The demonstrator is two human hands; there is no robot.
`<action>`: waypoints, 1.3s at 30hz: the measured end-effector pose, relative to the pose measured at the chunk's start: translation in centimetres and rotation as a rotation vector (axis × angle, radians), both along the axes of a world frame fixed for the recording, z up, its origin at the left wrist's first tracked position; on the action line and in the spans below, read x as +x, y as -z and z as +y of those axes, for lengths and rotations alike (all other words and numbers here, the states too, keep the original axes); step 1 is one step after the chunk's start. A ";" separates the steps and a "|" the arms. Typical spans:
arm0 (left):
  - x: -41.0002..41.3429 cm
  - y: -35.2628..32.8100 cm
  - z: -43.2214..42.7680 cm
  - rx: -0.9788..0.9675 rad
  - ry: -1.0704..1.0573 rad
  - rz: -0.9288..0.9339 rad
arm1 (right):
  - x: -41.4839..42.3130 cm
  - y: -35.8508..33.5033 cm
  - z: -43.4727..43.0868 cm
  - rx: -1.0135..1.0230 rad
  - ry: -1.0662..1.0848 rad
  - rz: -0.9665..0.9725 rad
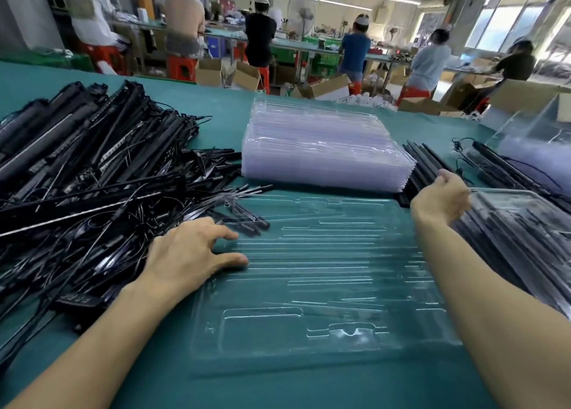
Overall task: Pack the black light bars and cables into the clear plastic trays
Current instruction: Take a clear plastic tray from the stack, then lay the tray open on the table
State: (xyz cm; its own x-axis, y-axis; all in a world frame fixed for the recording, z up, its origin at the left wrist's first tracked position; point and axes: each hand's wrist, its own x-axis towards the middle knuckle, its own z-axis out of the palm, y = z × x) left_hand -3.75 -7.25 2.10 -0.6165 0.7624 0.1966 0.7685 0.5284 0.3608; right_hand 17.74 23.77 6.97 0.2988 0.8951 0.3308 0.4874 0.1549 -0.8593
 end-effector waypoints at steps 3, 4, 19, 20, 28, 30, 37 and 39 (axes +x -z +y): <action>0.1 -0.1 -0.1 -0.008 0.003 0.008 | 1.2 0.3 -2.6 0.121 -0.112 0.196; 0.1 -0.1 -0.1 -0.004 0.005 0.020 | 1.7 0.4 -3.8 0.149 -0.159 0.231; 6.1 -4.7 1.0 0.518 0.242 -1.024 | 9.1 3.3 -16.9 -0.200 -0.777 0.817; 6.7 -5.0 1.4 0.559 0.243 -1.095 | 8.8 3.9 -17.9 -0.224 -0.809 0.790; 6.1 -5.8 3.7 1.032 0.169 -1.100 | 6.5 3.9 -19.5 -0.284 -1.048 0.302; 4.7 -5.8 3.4 1.055 0.228 -0.843 | 6.0 3.3 -18.6 -0.299 -0.982 0.343; 3.5 -5.9 3.4 0.744 0.329 -0.206 | 4.2 2.6 -15.6 -0.380 -0.844 0.440; 4.1 -5.5 3.5 0.592 0.318 -0.055 | 3.7 2.0 -15.1 -0.389 -0.853 0.515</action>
State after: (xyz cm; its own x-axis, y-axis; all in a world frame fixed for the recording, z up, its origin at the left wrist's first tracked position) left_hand 0.35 -3.74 7.62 -0.4010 0.6817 0.6119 0.8263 -0.0193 0.5629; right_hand 21.45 8.67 4.92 -0.4534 0.8912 -0.0098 -0.0881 -0.0558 -0.9946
